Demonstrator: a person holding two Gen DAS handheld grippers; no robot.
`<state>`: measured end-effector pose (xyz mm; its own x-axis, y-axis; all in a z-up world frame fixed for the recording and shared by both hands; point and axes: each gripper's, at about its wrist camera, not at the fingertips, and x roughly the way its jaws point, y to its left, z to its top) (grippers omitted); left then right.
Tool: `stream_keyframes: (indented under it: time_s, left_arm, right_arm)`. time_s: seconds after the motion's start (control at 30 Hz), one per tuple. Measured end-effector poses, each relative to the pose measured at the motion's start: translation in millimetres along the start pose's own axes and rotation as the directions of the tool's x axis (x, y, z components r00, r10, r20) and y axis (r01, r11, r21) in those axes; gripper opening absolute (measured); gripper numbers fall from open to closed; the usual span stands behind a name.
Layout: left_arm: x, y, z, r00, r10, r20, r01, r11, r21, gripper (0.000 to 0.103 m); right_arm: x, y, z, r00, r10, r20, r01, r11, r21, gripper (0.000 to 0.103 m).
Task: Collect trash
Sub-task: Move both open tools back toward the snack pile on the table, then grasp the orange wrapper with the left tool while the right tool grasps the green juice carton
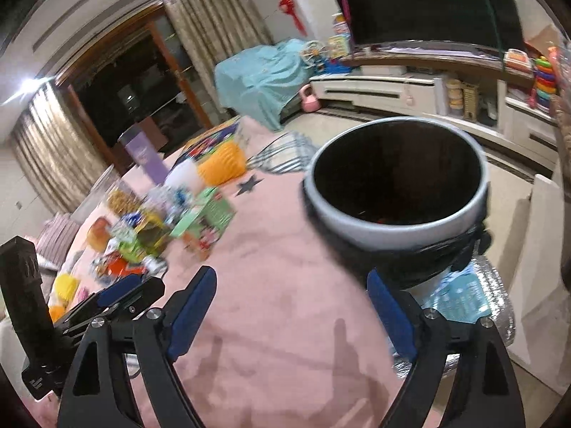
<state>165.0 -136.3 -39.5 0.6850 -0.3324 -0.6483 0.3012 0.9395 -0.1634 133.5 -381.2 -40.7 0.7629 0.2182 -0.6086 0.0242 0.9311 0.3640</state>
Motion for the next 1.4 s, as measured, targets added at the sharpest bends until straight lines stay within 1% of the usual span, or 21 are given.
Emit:
stream_keyframes:
  time_s: [0.2,0.3,0.4,0.67,0.8,0.93,1.07,1.2,1.33,1.4]
  left_arm:
    - [-14,44,-20,0.998,0.053,-0.020,-0.055,0.995,-0.085,0.069]
    - [-18,61,-25,0.997,0.071,-0.033,-0.074,0.990,-0.120,0.070]
    - [-23,73,-31,0.995,0.095,-0.036,-0.099,0.985,-0.139,0.070]
    - [-21,101,-33,0.990,0.119,-0.070,-0.131,0.971,-0.203,0.070]
    - [-17,113,-31,0.985,0.148,-0.089,-0.164,0.964,-0.209,0.070]
    - [-9,121,-28,0.981,0.156,-0.118,-0.179,0.958,-0.224,0.070]
    - [-1,130,-18,0.976,0.181,-0.124,-0.206,0.952,-0.227,0.070]
    - [7,139,-6,0.975,0.185,-0.123,-0.210,0.947,-0.245,0.070]
    - [16,145,7,0.973,0.197,-0.119,-0.220,0.946,-0.236,0.070]
    - [20,147,11,0.975,0.189,-0.116,-0.212,0.949,-0.232,0.070]
  right_arm:
    - [13,25,-14,0.999,0.035,-0.038,-0.036,0.999,-0.017,0.088]
    - [19,39,-20,0.997,0.049,-0.053,-0.051,0.998,-0.030,0.088]
    - [25,50,-25,0.996,0.061,-0.067,-0.064,0.997,-0.044,0.088]
    - [52,70,-25,0.991,0.089,-0.099,-0.094,0.994,-0.052,0.088]
    - [64,75,-21,0.989,0.097,-0.108,-0.103,0.993,-0.053,0.088]
    - [76,82,-16,0.988,0.108,-0.114,-0.114,0.992,-0.050,0.088]
    - [87,88,-7,0.987,0.118,-0.107,-0.124,0.991,-0.044,0.088]
    - [101,98,5,0.989,0.117,-0.090,-0.121,0.991,-0.048,0.088]
    - [122,109,16,0.993,0.087,-0.086,-0.093,0.993,-0.069,0.088]
    - [133,112,20,0.995,0.045,-0.084,-0.052,0.995,-0.087,0.087]
